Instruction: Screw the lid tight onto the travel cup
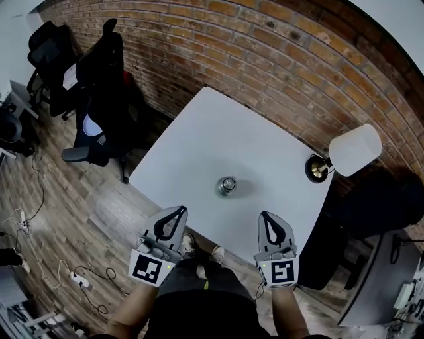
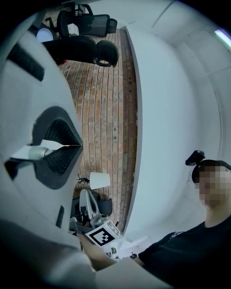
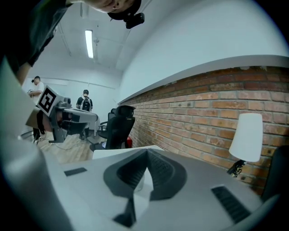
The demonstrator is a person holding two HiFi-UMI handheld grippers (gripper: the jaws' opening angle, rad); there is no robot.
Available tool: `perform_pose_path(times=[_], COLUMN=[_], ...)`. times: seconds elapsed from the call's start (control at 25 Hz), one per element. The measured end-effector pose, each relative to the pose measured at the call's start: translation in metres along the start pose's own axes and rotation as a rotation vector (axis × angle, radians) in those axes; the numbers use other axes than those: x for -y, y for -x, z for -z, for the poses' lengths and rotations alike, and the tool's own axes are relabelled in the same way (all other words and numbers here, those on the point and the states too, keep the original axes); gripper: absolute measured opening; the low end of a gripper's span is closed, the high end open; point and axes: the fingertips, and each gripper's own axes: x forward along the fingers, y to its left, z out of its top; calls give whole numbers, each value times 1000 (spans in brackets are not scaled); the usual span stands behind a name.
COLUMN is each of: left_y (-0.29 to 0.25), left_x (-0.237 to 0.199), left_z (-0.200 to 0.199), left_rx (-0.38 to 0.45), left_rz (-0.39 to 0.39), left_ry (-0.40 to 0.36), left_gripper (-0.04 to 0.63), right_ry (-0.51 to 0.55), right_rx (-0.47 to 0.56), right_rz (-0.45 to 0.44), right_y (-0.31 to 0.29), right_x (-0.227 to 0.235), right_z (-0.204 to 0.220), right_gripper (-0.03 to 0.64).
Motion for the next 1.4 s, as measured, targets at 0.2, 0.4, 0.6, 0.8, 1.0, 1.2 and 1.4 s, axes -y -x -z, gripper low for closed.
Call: perform_pose_path(times=[0.2, 0.4, 0.6, 0.8, 1.0, 1.2, 1.4], left_y=[-19, -41, -56, -69, -82, -93, -107], left_x=[2, 6, 6, 6, 2, -1, 5], left_z=[21, 45, 66, 88, 107, 123, 128], left_rx=[-37, -76, -96, -118, -120, -129, -103], left_rz=[25, 45, 54, 66, 74, 89, 130], left_ry=[-1, -22, -26, -21, -22, -10, -23], left_gripper=[26, 26, 26, 26, 26, 28, 28], right_ry=[-21, -42, -43, -36, -43, -60, -54], right_rx=[-55, -99, -117, -120, -116, -97, -84], right_rz=[-59, -107, -143, -192, -238, -274, -291], right_y=[-26, -48, -73, -93, -112, -130, -144], right_x=[-12, -19, -24, -33, -44, -51, -51], right_z=[33, 73, 102, 121, 142, 153, 160], right_gripper=[91, 150, 185, 211, 236, 279, 302])
